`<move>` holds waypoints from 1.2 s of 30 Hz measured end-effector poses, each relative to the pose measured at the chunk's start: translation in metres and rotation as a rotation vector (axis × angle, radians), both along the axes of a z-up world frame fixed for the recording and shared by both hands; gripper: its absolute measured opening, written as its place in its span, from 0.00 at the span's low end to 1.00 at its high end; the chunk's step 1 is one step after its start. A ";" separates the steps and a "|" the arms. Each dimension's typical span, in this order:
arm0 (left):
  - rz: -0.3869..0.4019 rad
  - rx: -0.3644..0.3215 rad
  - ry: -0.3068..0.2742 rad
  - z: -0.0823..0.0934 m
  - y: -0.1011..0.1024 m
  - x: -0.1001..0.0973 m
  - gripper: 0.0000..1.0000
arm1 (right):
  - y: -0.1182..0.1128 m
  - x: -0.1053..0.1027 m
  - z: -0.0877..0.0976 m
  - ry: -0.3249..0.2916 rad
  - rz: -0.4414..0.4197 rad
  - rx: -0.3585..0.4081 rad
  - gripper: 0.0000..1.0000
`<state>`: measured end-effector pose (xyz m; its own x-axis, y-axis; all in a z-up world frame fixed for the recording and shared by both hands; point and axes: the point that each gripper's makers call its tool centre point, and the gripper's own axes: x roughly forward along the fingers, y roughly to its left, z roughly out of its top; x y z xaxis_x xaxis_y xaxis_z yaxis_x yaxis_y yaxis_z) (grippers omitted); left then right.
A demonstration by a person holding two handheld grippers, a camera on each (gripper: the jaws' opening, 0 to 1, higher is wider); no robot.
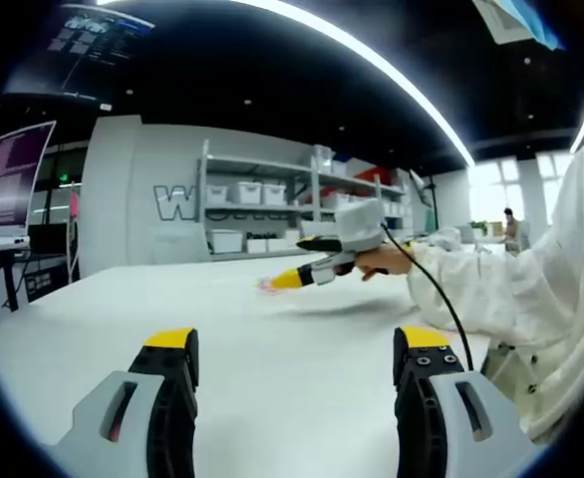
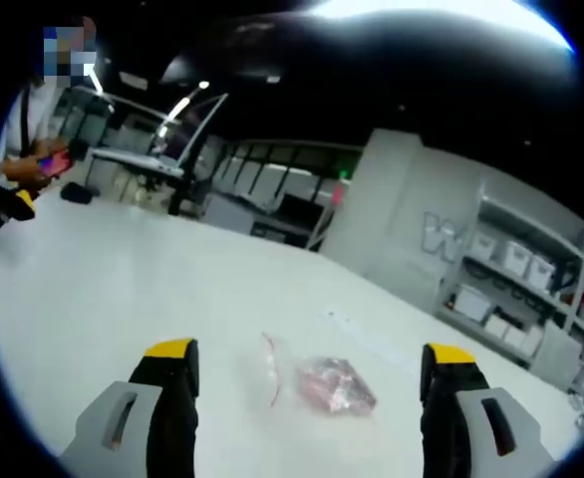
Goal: Open the resealable bag by pulling the two sides of the seal apart until the entire bag opening is separated and visibly accessible.
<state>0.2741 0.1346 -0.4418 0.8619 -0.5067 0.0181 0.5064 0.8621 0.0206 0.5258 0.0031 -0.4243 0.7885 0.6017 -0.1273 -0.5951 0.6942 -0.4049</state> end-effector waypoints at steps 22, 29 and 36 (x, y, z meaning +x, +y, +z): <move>-0.008 0.003 -0.007 0.003 -0.001 -0.001 0.79 | -0.010 -0.022 0.003 -0.015 0.006 -0.023 0.88; -0.011 0.004 -0.006 0.003 -0.002 0.000 0.79 | -0.012 -0.025 0.007 -0.022 0.008 -0.023 0.86; -0.011 0.002 -0.005 0.003 -0.002 -0.001 0.79 | -0.015 -0.029 0.007 -0.018 0.006 -0.025 0.85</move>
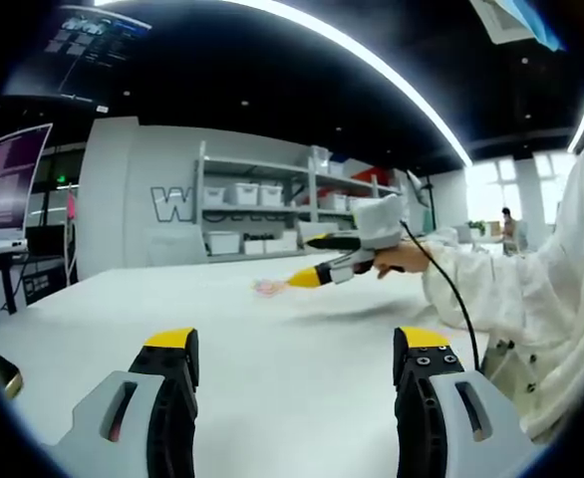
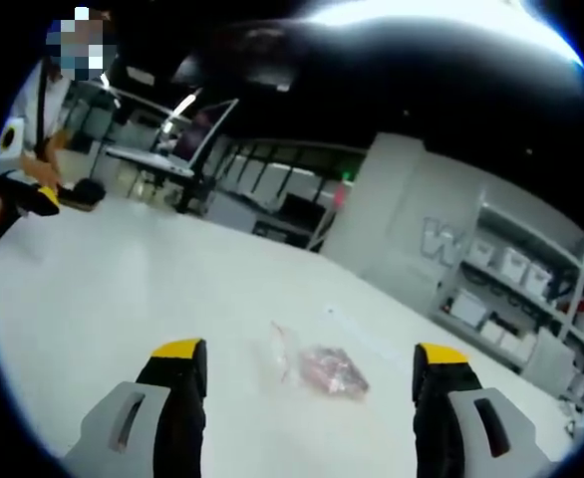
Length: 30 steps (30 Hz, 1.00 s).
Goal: Open the resealable bag by pulling the two sides of the seal apart until the entire bag opening is separated and visibly accessible.
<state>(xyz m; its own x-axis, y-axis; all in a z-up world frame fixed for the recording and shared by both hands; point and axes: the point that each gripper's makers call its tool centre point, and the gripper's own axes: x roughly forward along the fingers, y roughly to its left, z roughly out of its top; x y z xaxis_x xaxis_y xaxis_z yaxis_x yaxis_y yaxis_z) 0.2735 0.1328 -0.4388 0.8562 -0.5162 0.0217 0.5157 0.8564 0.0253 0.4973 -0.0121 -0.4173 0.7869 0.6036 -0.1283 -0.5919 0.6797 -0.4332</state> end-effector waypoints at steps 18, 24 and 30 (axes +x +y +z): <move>0.006 0.002 -0.002 0.001 0.003 0.002 0.79 | -0.013 -0.018 0.011 -0.011 -0.008 -0.006 0.78; 0.003 -0.001 0.000 0.000 0.003 0.002 0.79 | -0.019 -0.022 0.012 -0.015 -0.012 -0.006 0.78; 0.006 -0.003 0.001 0.000 0.004 0.002 0.79 | -0.025 -0.026 0.010 -0.011 -0.025 -0.007 0.77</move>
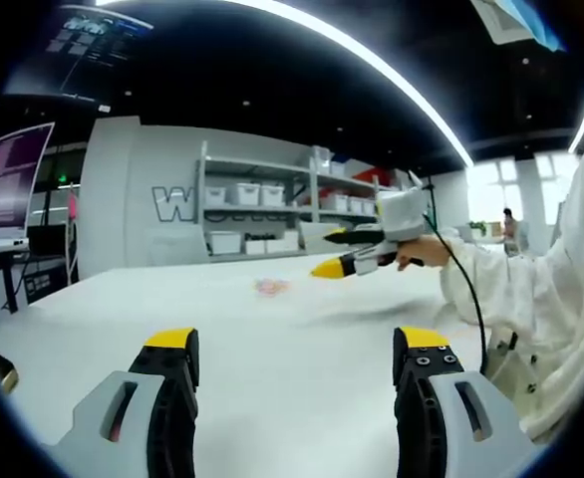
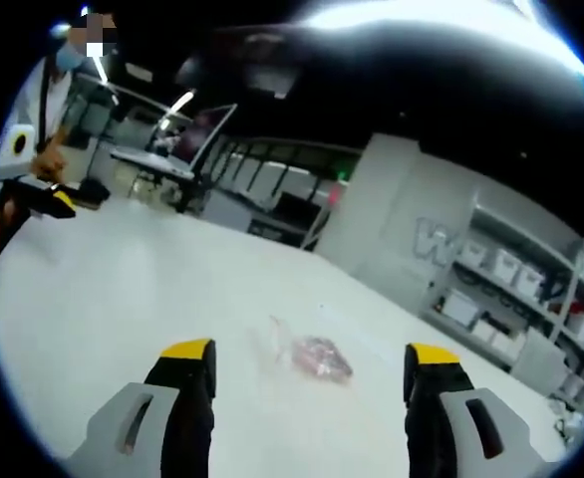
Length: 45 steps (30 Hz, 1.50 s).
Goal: Open the resealable bag by pulling the two sides of the seal apart until the entire bag opening is separated and visibly accessible.
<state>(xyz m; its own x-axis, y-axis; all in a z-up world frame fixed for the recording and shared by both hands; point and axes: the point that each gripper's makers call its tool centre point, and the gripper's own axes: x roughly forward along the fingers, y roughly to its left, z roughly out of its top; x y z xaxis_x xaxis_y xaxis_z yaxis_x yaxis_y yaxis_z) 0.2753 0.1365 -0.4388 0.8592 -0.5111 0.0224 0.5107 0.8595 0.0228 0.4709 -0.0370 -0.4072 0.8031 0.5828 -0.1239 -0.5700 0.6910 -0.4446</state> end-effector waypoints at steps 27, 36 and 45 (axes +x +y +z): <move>-0.003 0.004 0.002 -0.002 -0.003 -0.002 0.79 | -0.023 -0.013 -0.002 -0.005 -0.038 0.010 0.76; -0.005 0.004 0.003 -0.001 -0.003 -0.001 0.79 | -0.029 -0.019 0.000 -0.016 -0.044 -0.009 0.76; -0.004 0.004 0.005 -0.002 -0.002 0.000 0.79 | -0.033 -0.029 0.004 -0.041 -0.036 -0.001 0.76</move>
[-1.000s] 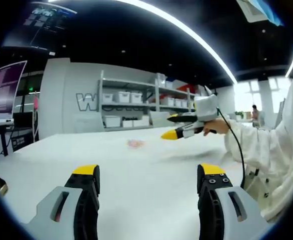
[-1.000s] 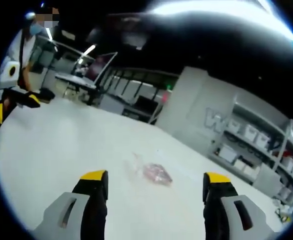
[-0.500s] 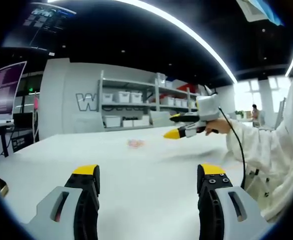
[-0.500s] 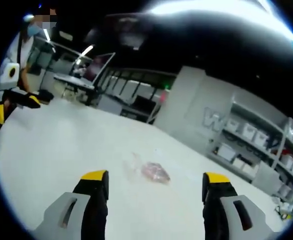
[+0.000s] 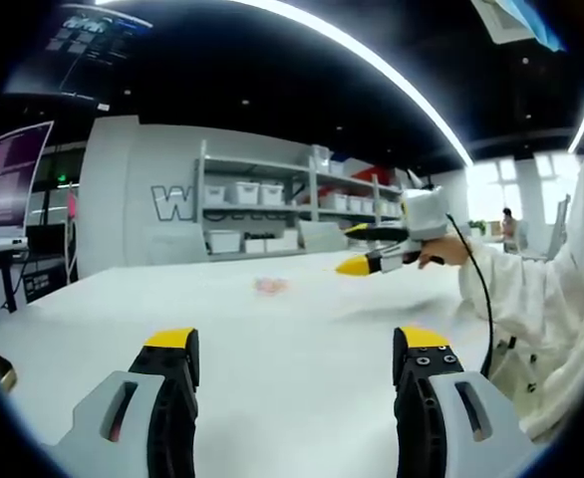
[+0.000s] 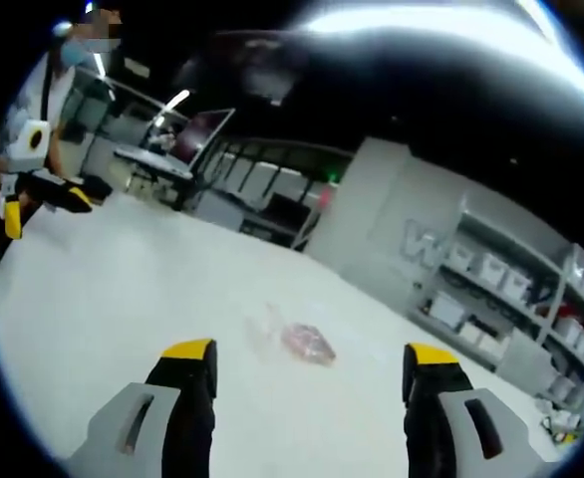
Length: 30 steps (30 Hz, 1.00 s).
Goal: Open the resealable bag by pulling the two sides of the seal apart until the entire bag opening is separated and visibly accessible.
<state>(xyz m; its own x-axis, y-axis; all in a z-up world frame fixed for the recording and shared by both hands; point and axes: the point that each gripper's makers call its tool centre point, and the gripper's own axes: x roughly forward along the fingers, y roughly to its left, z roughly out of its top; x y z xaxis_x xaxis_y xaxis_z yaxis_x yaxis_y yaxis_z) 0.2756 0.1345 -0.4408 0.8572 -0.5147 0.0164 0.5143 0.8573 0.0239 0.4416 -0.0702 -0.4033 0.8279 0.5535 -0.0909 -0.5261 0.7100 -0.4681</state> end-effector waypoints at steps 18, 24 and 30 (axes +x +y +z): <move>-0.001 -0.002 0.001 -0.001 -0.001 0.001 0.79 | -0.011 -0.014 -0.002 -0.013 -0.022 -0.025 0.76; -0.001 -0.004 0.003 -0.002 0.000 0.000 0.79 | -0.017 -0.019 -0.004 -0.011 -0.031 -0.032 0.76; 0.005 -0.007 0.005 -0.003 0.001 0.001 0.79 | -0.022 -0.022 -0.007 -0.012 -0.040 -0.034 0.76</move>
